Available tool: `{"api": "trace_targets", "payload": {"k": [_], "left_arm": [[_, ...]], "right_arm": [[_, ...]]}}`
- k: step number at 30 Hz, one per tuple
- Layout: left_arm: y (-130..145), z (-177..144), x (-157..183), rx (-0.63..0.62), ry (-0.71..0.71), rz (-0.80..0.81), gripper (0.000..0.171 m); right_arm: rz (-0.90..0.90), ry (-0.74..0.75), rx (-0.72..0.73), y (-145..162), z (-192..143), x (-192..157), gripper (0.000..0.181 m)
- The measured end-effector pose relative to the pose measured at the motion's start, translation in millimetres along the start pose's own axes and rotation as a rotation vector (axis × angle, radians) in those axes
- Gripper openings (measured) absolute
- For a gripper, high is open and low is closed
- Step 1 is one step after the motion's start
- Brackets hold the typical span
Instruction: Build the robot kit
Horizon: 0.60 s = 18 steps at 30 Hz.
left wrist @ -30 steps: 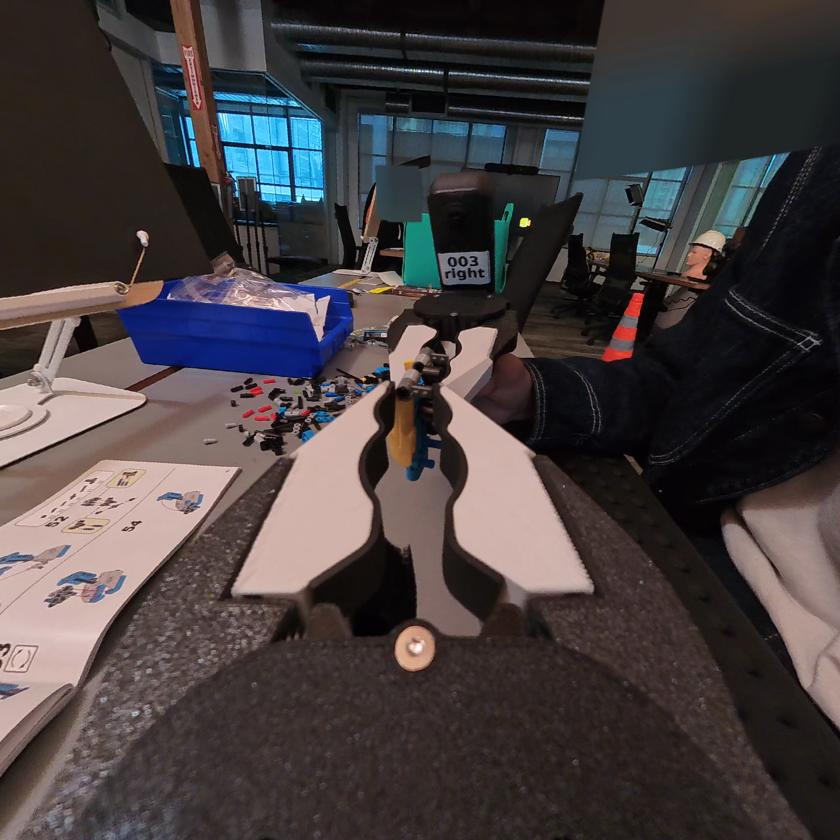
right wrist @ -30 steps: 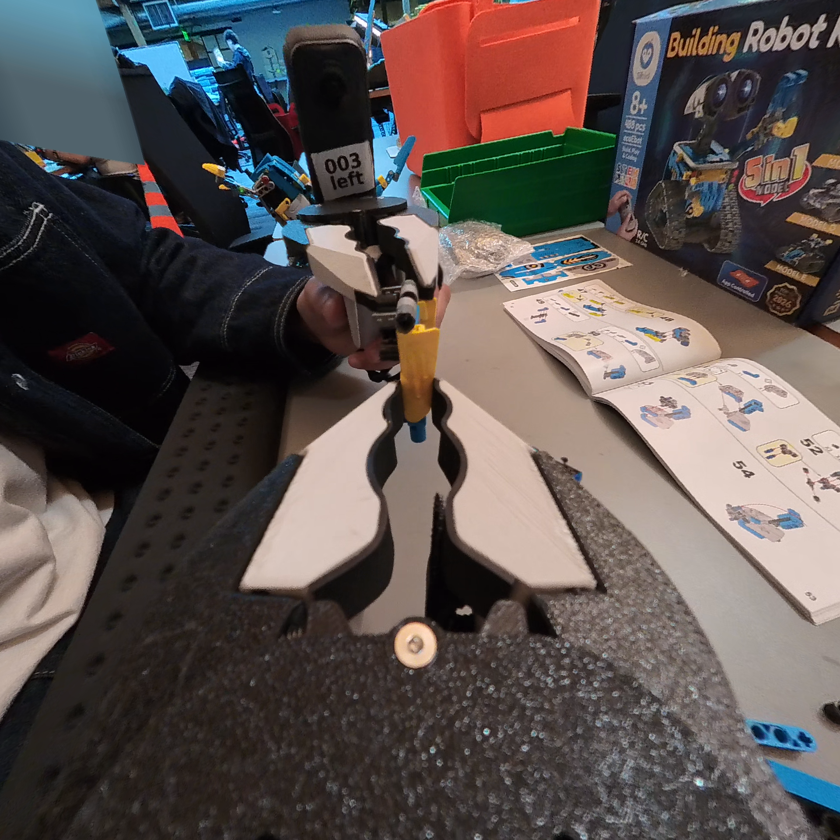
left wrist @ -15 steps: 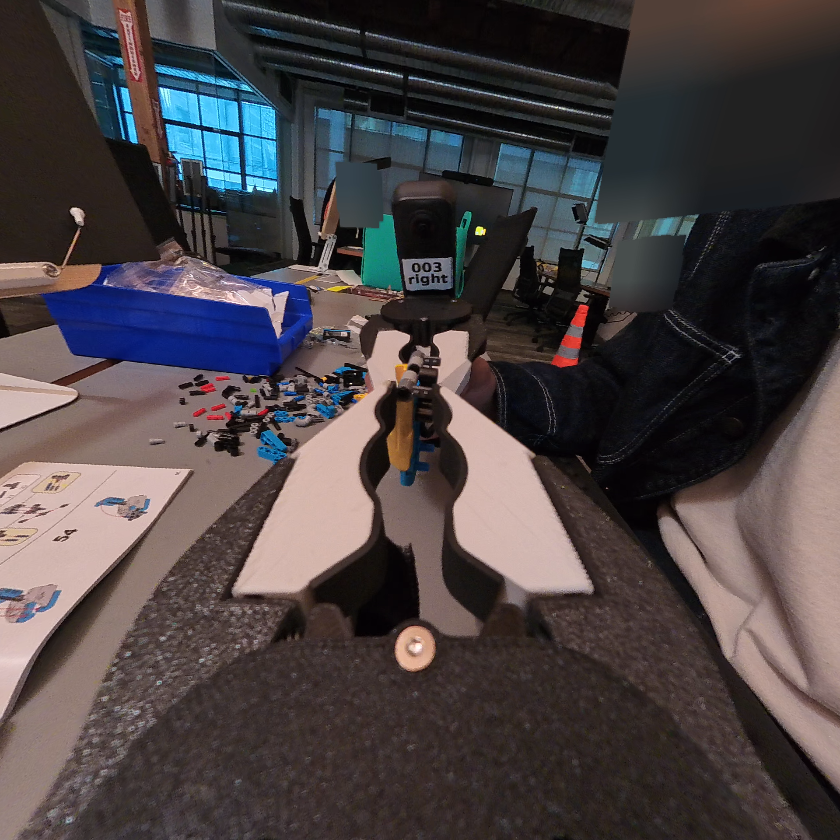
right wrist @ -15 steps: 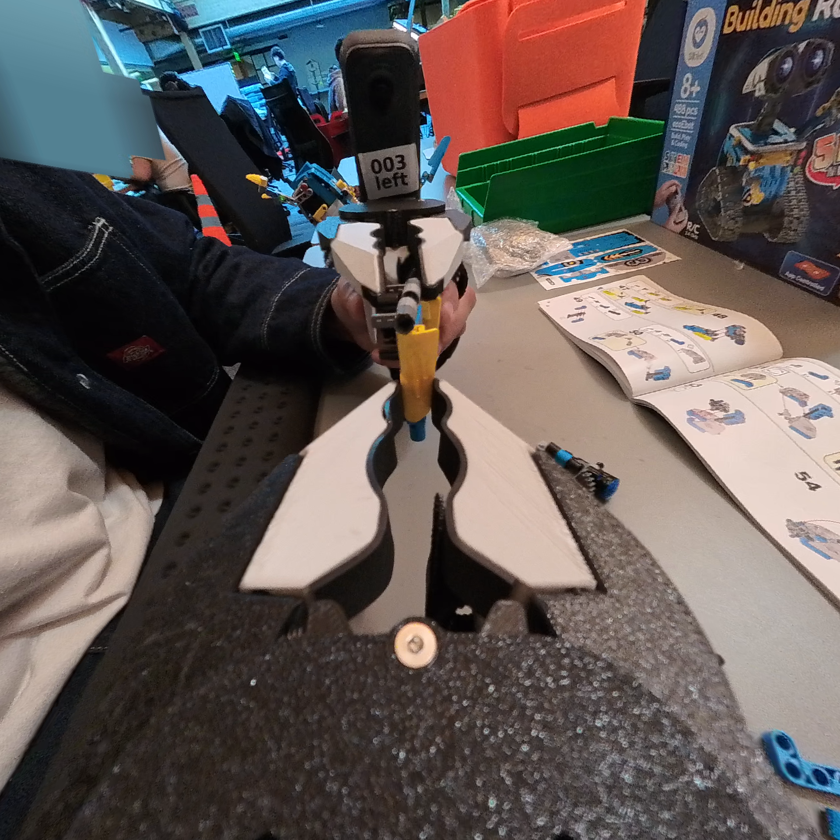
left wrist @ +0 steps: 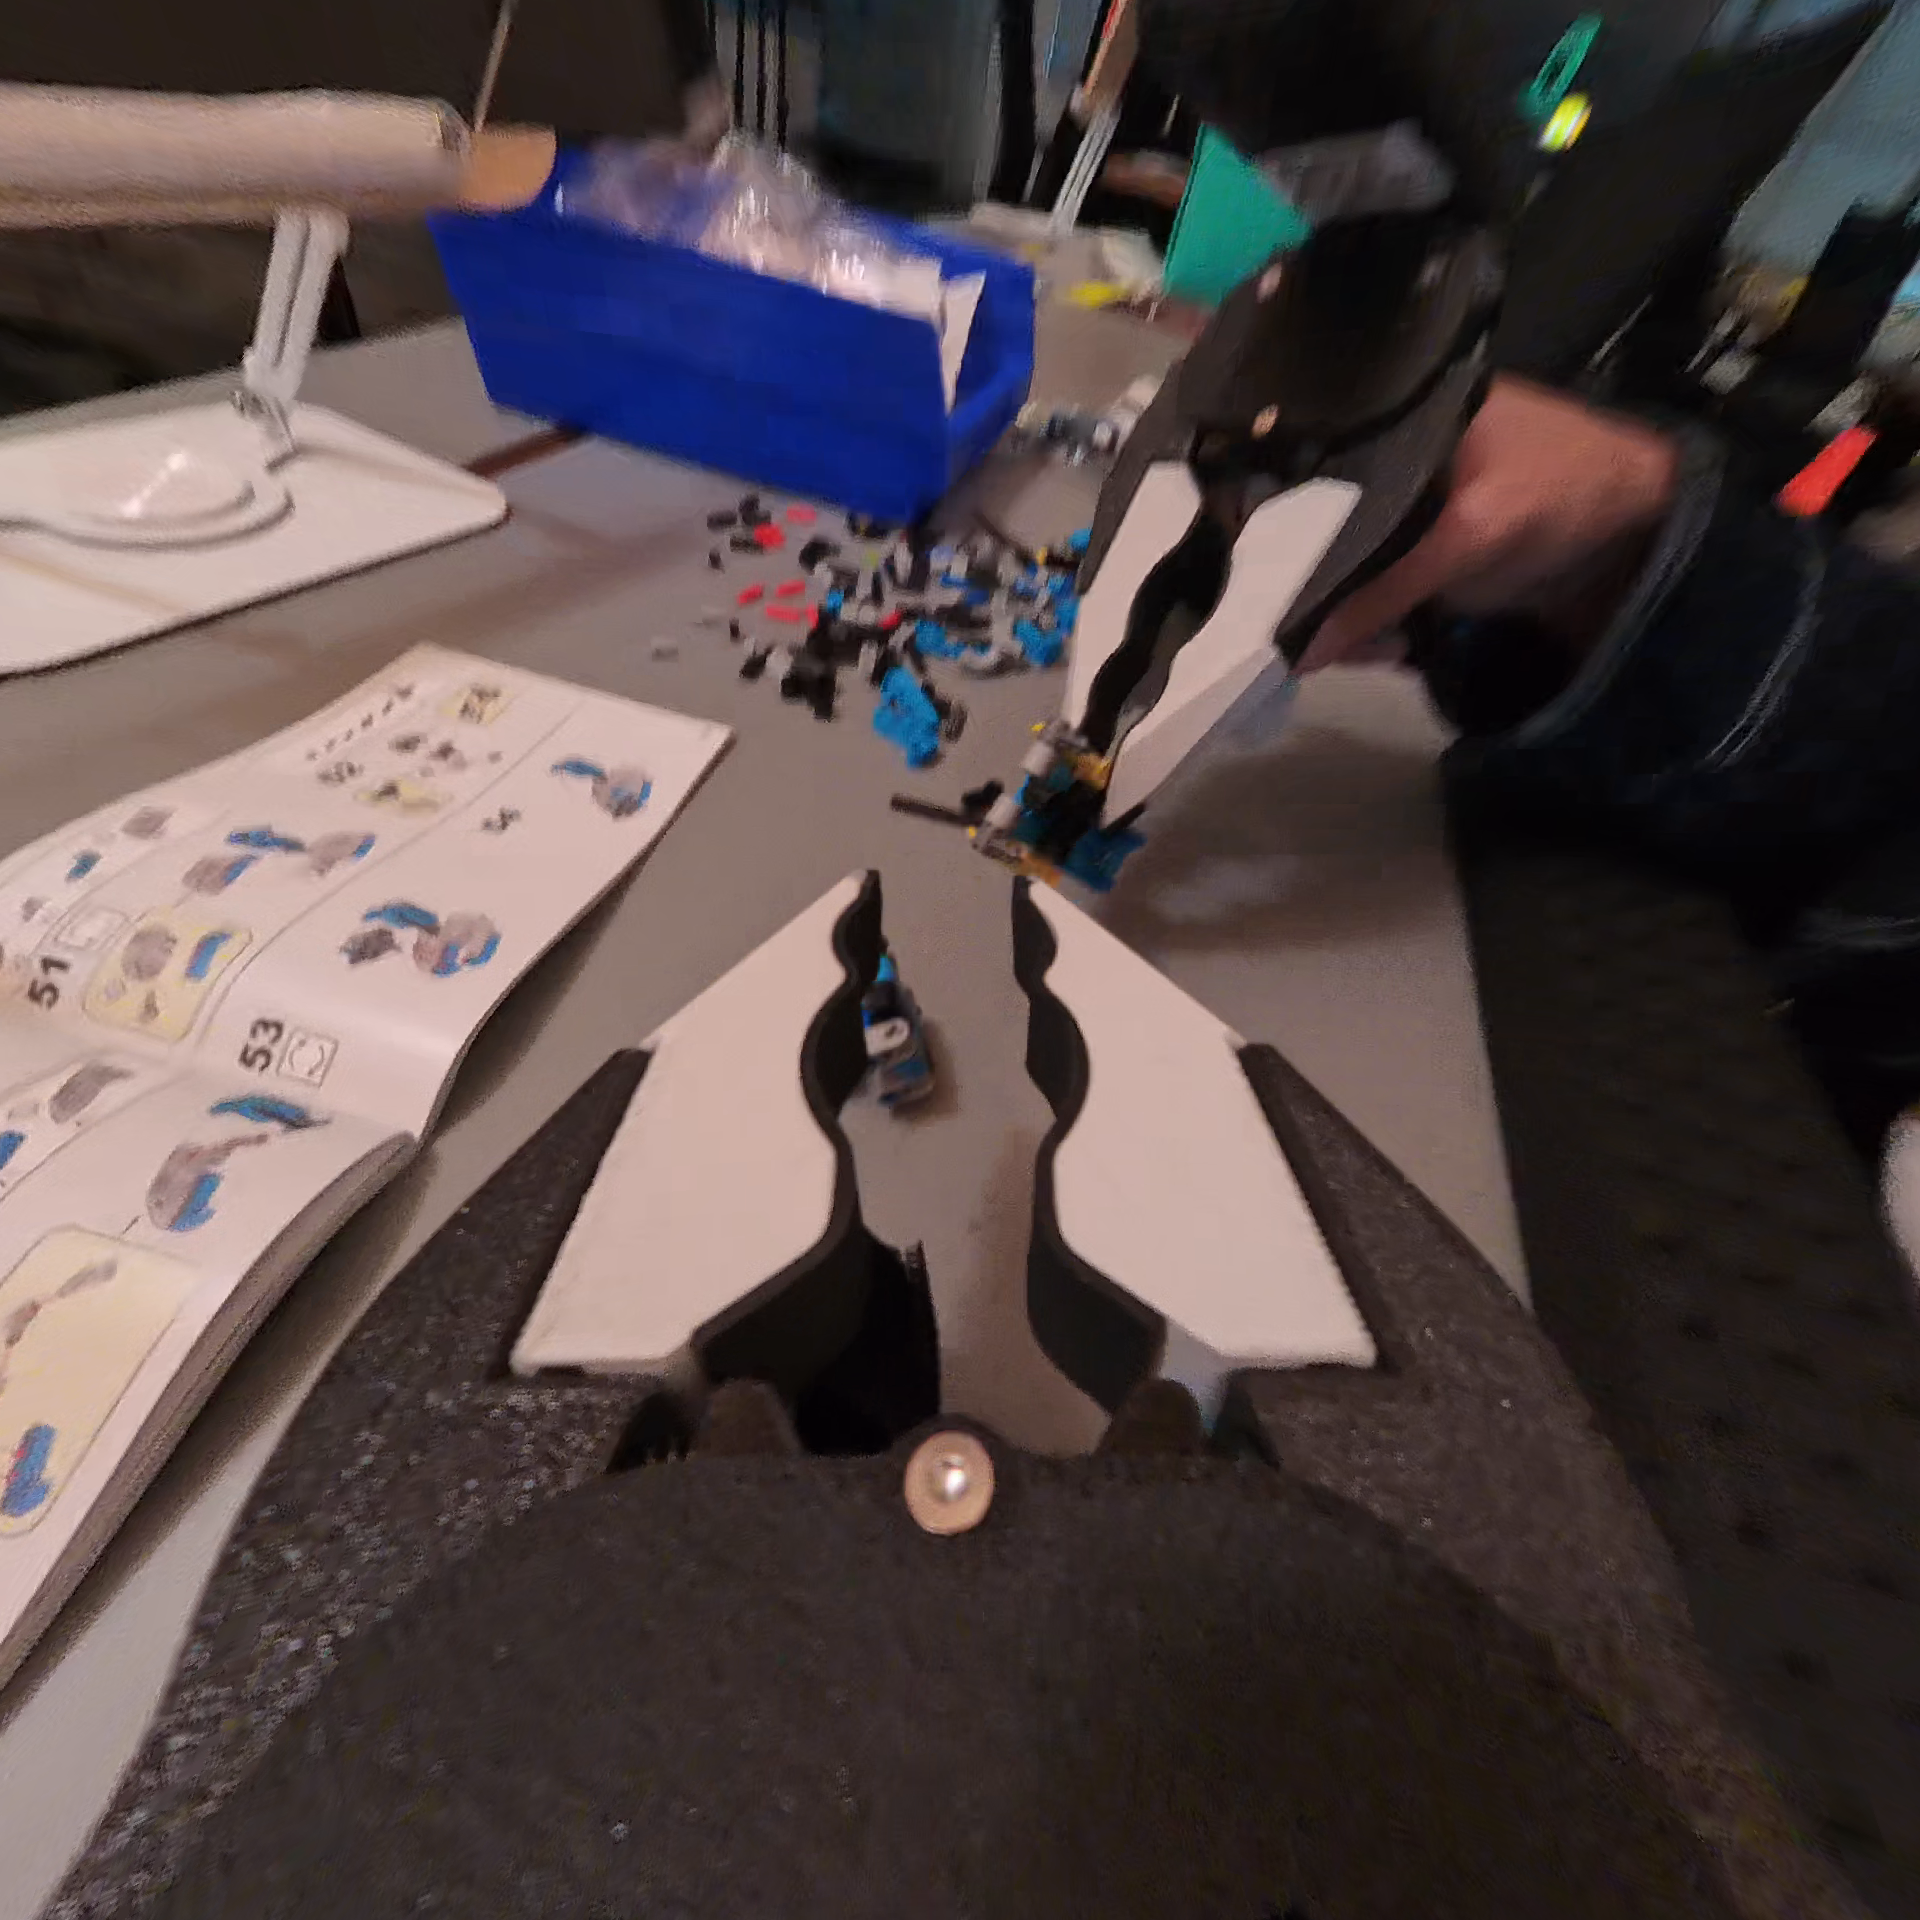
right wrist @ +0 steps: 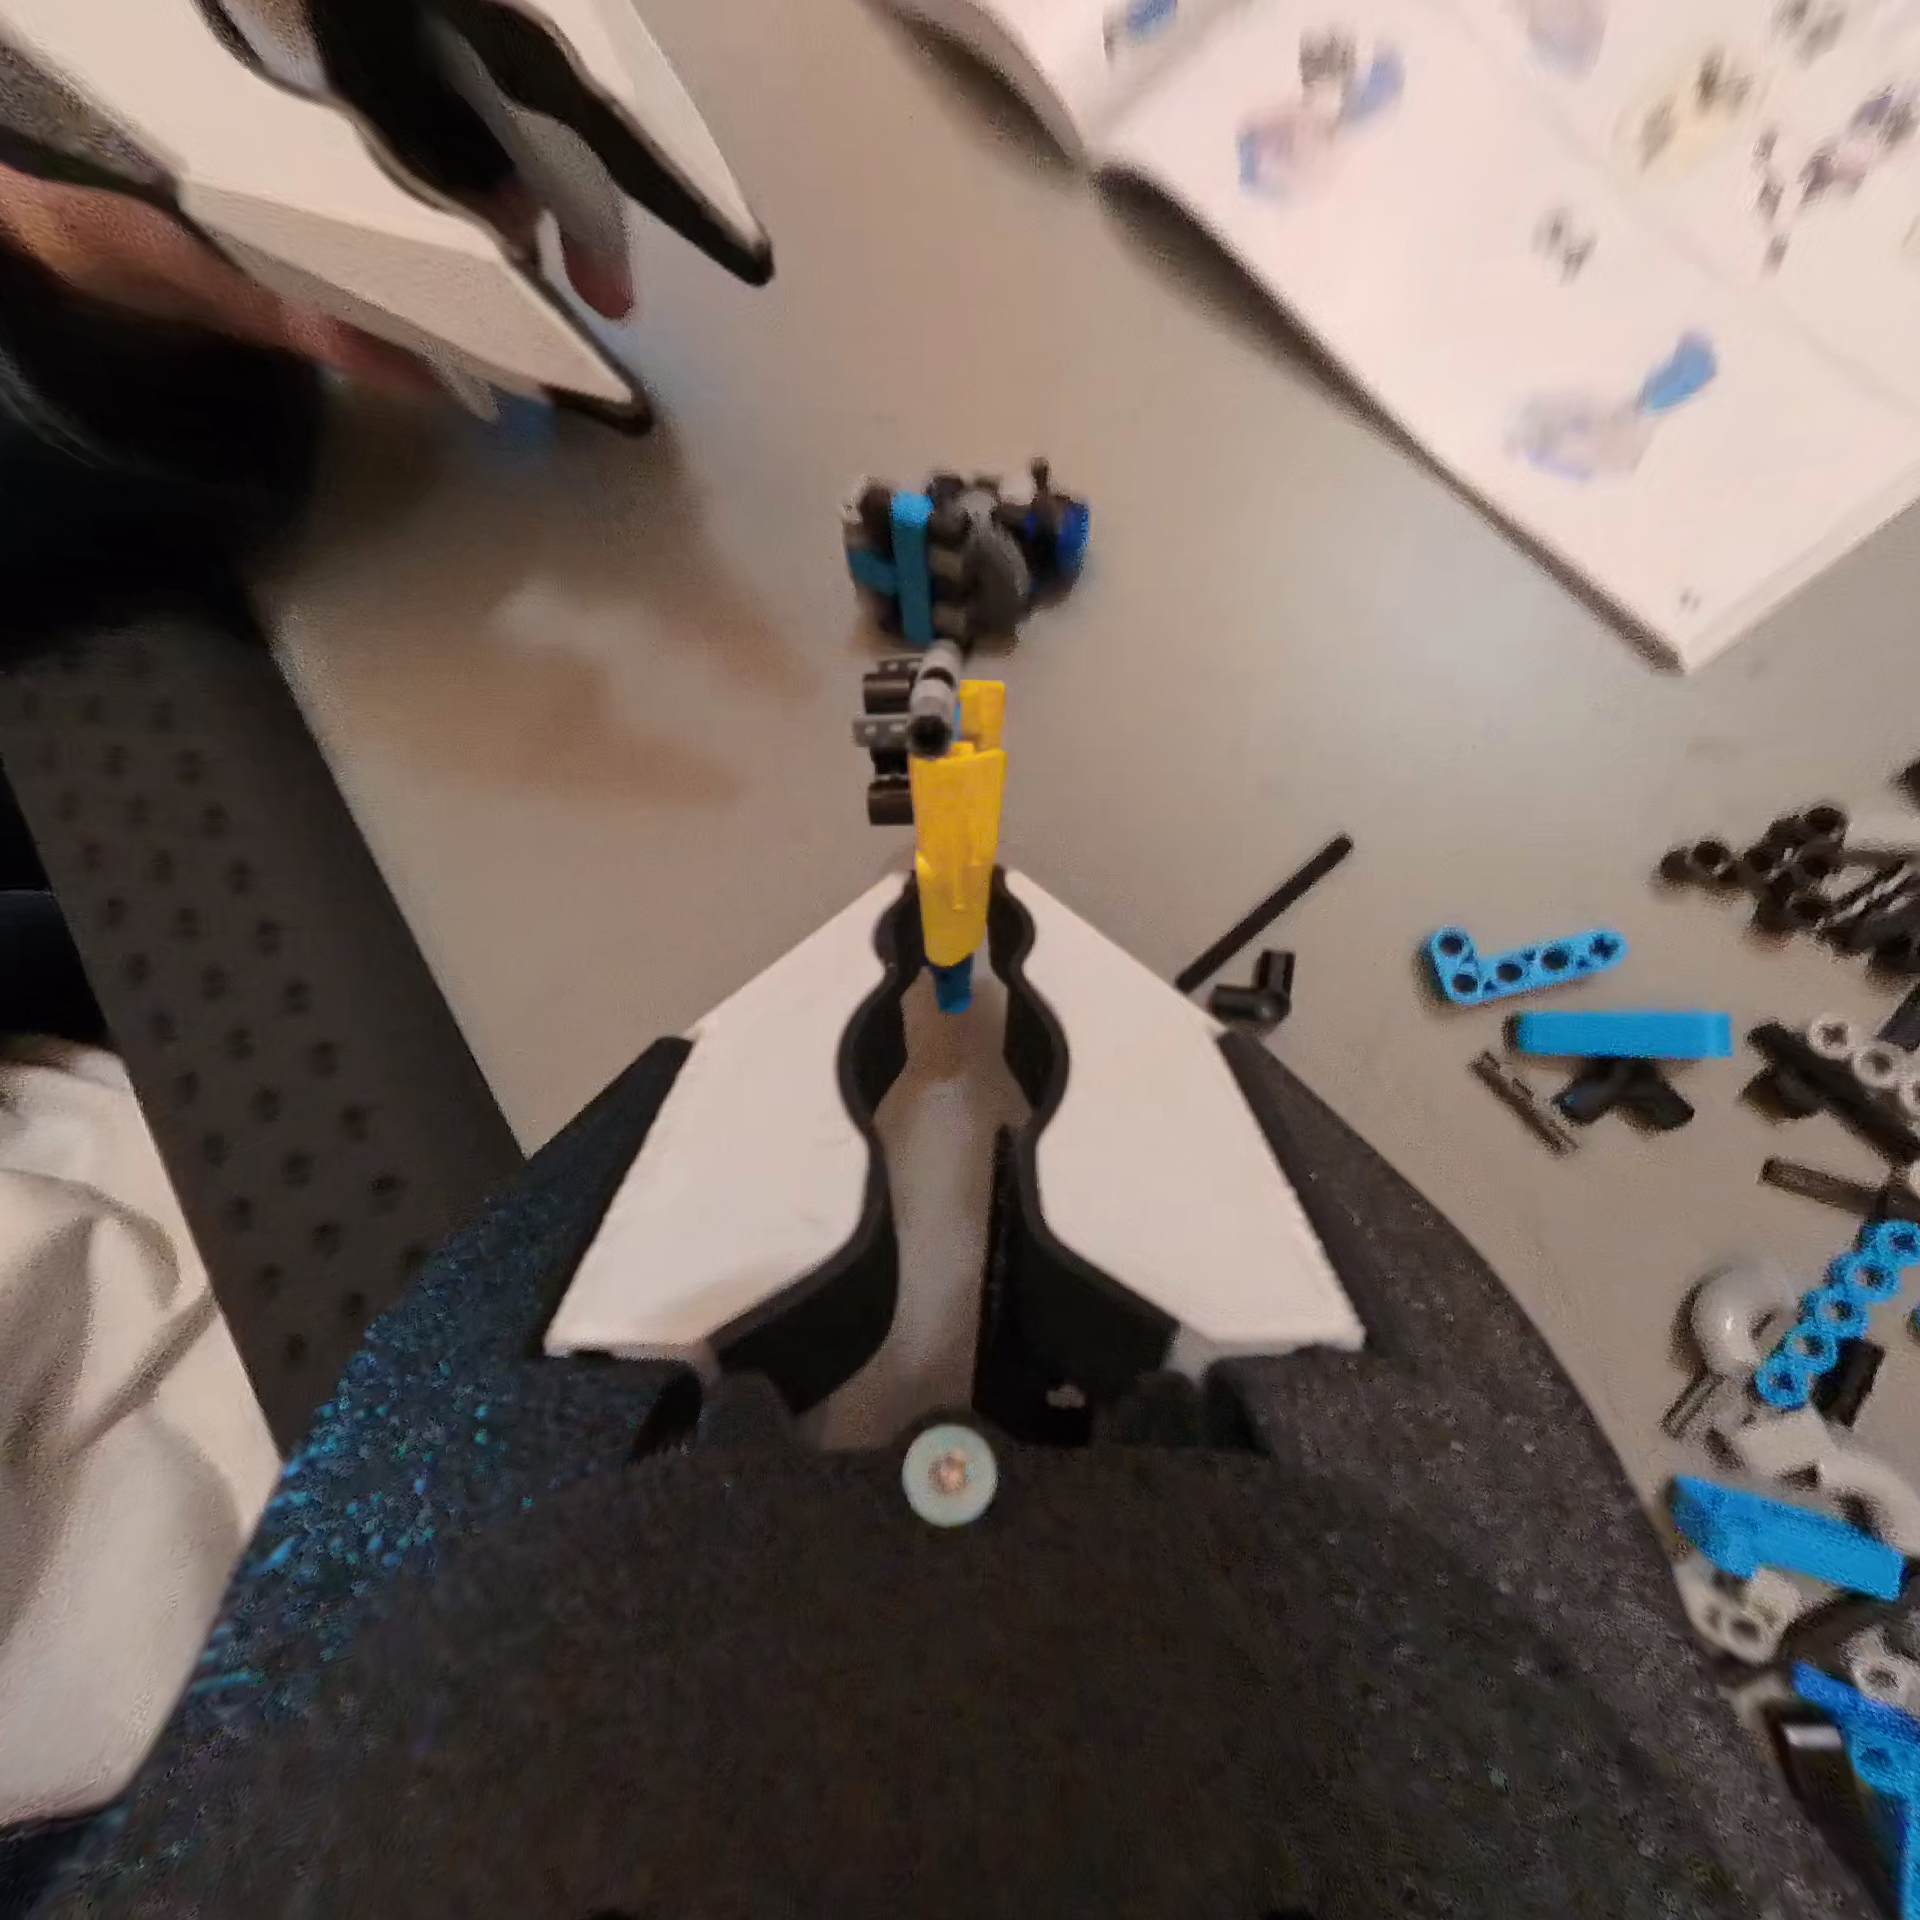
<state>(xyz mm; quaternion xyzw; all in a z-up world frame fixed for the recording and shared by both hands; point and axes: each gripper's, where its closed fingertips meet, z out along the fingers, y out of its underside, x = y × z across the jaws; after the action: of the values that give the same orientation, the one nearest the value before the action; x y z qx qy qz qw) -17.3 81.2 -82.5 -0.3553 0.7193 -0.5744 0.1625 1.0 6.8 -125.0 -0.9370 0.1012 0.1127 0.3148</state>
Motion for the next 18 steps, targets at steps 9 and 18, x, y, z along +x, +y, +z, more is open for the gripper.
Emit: {"api": "trace_targets", "payload": {"k": [9,18], "left_arm": [[41.5,22.6,-13.0,-0.237,-0.158,0.062,0.027],[50.1,32.6,-15.9,-0.31,-0.226,0.189,0.017]], "right_arm": [[0.098,0.075,-0.17,4.5,16.6,15.8,0.012],[0.062,0.081,-0.169,-3.8,28.1,12.1,0.018]]}}
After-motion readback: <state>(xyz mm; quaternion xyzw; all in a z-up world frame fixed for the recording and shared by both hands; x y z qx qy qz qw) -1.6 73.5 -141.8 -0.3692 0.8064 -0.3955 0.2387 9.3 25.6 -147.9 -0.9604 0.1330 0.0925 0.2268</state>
